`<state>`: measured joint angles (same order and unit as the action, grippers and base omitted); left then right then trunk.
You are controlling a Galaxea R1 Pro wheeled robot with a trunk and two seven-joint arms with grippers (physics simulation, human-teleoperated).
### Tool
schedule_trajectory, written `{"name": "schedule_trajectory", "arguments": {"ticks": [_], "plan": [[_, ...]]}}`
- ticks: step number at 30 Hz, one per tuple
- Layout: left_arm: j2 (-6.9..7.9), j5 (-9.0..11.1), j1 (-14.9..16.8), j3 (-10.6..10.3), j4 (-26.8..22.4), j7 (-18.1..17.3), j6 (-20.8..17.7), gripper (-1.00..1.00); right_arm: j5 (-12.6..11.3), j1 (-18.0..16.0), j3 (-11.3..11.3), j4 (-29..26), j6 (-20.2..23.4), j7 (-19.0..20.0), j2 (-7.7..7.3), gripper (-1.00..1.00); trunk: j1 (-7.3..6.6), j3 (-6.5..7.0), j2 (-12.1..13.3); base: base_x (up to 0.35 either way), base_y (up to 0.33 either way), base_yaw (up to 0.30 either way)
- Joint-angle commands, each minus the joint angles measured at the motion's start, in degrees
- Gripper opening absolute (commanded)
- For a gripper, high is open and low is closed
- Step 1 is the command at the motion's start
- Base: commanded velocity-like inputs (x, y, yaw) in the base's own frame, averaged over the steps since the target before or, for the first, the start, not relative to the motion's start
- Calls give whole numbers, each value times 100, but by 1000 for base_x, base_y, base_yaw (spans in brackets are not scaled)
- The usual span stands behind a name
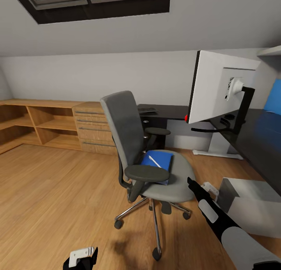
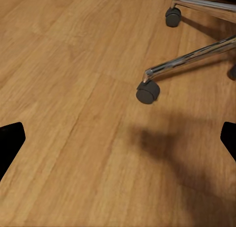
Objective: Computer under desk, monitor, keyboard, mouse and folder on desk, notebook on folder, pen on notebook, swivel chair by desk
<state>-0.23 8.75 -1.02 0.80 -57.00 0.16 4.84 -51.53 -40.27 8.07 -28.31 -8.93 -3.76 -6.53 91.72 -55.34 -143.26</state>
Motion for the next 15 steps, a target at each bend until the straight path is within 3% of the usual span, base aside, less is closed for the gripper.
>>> {"name": "schedule_trajectory", "arguments": {"ticks": [1, 15], "plan": [[-1, 39, 0, 1, -5, 2, 8, 100, -81, 2, 46, 34, -149, -33, -24, 100, 0, -6, -1, 0, 0, 0], [2, 37, 1, 2, -3, -7, 8, 100, -86, 6, 38, -28, -208, -37, -49, 100, 0, -6, -1, 0, 0, 0]]}}
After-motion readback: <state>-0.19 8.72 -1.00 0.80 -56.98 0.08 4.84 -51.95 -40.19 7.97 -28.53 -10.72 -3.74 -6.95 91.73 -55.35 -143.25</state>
